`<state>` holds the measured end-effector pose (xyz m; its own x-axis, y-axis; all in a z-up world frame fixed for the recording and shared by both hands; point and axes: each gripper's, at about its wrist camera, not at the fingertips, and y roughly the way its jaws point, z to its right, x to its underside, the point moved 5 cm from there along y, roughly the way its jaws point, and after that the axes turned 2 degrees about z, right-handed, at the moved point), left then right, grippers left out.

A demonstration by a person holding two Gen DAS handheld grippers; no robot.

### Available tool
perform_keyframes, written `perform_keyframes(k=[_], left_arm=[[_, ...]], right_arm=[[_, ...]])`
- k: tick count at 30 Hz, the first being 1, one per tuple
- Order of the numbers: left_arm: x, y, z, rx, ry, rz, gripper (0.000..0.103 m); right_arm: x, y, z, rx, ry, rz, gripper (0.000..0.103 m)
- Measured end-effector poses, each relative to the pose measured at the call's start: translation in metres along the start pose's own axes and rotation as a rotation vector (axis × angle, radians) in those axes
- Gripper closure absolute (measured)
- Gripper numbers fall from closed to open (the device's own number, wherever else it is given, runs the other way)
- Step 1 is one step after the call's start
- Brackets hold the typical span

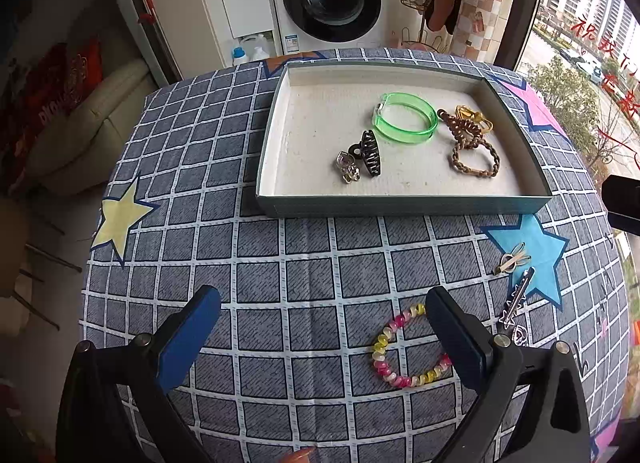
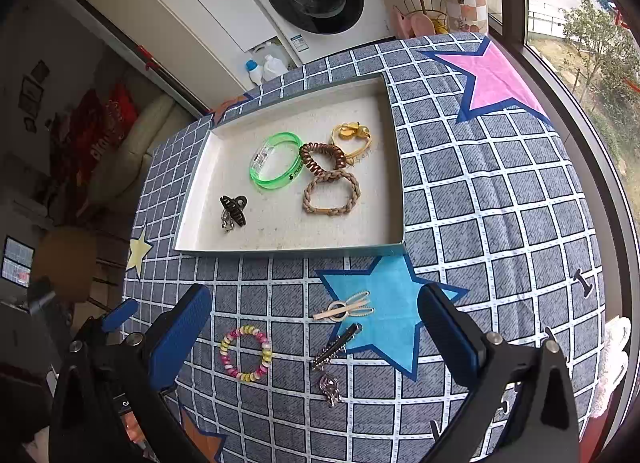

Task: Organize jewelry
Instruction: 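Lift both open tools out of the tray toward the beaded bracelet and silver clip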

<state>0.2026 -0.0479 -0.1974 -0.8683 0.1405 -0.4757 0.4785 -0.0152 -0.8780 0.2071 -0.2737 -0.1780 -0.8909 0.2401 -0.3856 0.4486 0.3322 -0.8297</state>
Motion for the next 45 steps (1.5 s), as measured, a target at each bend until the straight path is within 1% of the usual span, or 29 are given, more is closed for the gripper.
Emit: perform_keyframes(k=[8, 13, 17, 21, 27, 32, 33, 37, 39, 42, 45], left_arm=[[0.023, 0.009, 0.006, 0.019, 0.027, -0.054, 0.0], [0.036, 0.017, 0.006, 0.041, 0.022, -0.09, 0.0], [0.041, 0.022, 0.004, 0.037, 0.017, -0.103, 0.0], [0.042, 0.026, 0.003, 0.048, 0.01, -0.11, 0.0], [0.042, 0.031, 0.0, 0.047, -0.001, -0.116, 0.0], [0.043, 0.035, -0.002, 0.051, -0.005, -0.122, 0.0], [0.043, 0.035, -0.001, 0.052, -0.006, -0.122, 0.0], [0.043, 0.036, -0.002, 0.052, -0.001, -0.12, 0.0], [0.042, 0.038, 0.0, 0.057, 0.001, -0.121, 0.0], [0.04, 0.041, 0.003, 0.062, 0.008, -0.12, 0.0], [0.04, 0.042, 0.008, 0.066, 0.019, -0.118, 0.0]], right_arm=[[0.039, 0.003, 0.011, 0.054, -0.011, -0.081, 0.0], [0.063, 0.011, 0.02, 0.09, 0.008, -0.139, 0.0], [0.073, 0.018, 0.026, 0.114, 0.033, -0.165, 0.0], [0.07, 0.025, 0.025, 0.123, 0.047, -0.161, 0.0], [0.057, 0.041, 0.011, 0.147, -0.033, -0.166, 0.0], [0.046, 0.049, 0.014, 0.117, 0.041, -0.172, 0.001], [0.044, 0.05, 0.014, 0.114, 0.052, -0.173, 0.005], [0.044, 0.058, 0.012, 0.132, 0.042, -0.19, 0.01], [0.047, 0.063, 0.013, 0.154, 0.042, -0.209, 0.024], [0.052, 0.071, 0.017, 0.177, 0.071, -0.221, 0.035], [0.056, 0.078, 0.019, 0.199, 0.087, -0.222, 0.042]])
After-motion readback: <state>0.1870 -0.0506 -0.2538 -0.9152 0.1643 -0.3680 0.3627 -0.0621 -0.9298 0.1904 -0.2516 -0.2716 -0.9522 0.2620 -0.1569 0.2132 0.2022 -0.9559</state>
